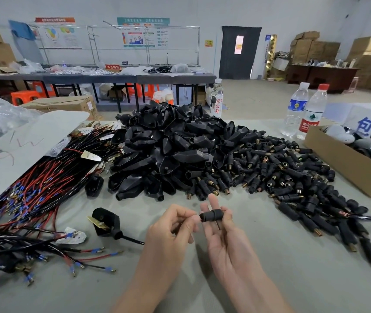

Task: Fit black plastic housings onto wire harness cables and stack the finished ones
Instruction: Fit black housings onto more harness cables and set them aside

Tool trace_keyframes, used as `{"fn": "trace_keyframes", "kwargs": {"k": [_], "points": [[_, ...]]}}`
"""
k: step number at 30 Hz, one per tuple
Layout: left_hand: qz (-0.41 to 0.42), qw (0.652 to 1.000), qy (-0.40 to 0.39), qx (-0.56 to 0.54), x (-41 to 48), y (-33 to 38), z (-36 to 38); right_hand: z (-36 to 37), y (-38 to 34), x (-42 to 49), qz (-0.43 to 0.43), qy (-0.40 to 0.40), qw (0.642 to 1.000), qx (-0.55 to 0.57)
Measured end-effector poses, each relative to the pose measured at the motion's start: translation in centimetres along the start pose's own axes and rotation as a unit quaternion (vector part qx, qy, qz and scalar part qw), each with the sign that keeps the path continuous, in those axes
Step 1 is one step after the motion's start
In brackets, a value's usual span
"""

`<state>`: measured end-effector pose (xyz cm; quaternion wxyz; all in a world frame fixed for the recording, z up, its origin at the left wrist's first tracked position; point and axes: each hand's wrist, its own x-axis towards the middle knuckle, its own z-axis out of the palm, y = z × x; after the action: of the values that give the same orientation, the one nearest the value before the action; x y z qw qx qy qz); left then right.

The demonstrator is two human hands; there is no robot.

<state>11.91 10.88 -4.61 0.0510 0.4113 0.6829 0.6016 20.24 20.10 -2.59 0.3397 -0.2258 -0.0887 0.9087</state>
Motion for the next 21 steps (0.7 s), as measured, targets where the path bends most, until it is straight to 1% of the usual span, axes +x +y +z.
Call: {"fn": "trace_keyframes", "kwargs": {"k": [3, 10, 14, 21], "points": [[0.000, 1.000, 0.004, 0.010, -0.1, -0.1, 0.0, 0.1, 0.0, 0.1, -0.002, -0.006, 1.000, 0.013], [0.035, 0.998, -0.011, 0.043, -0.7, 0.0, 0.7, 0.0, -0.3, 0.3, -0.030, 0.008, 0.999, 0.016], [0.028, 0.998, -0.004, 0.054, -0.8, 0.2, 0.6, -0.2, 0.2, 0.2, -0.044, 0.005, 0.999, 0.014], [0.039, 0.992, -0.003, 0.124, -0.8, 0.5, -0.1, -0.2, 0.7, -0.3, -0.010, 0.004, 1.000, -0.002]]}}
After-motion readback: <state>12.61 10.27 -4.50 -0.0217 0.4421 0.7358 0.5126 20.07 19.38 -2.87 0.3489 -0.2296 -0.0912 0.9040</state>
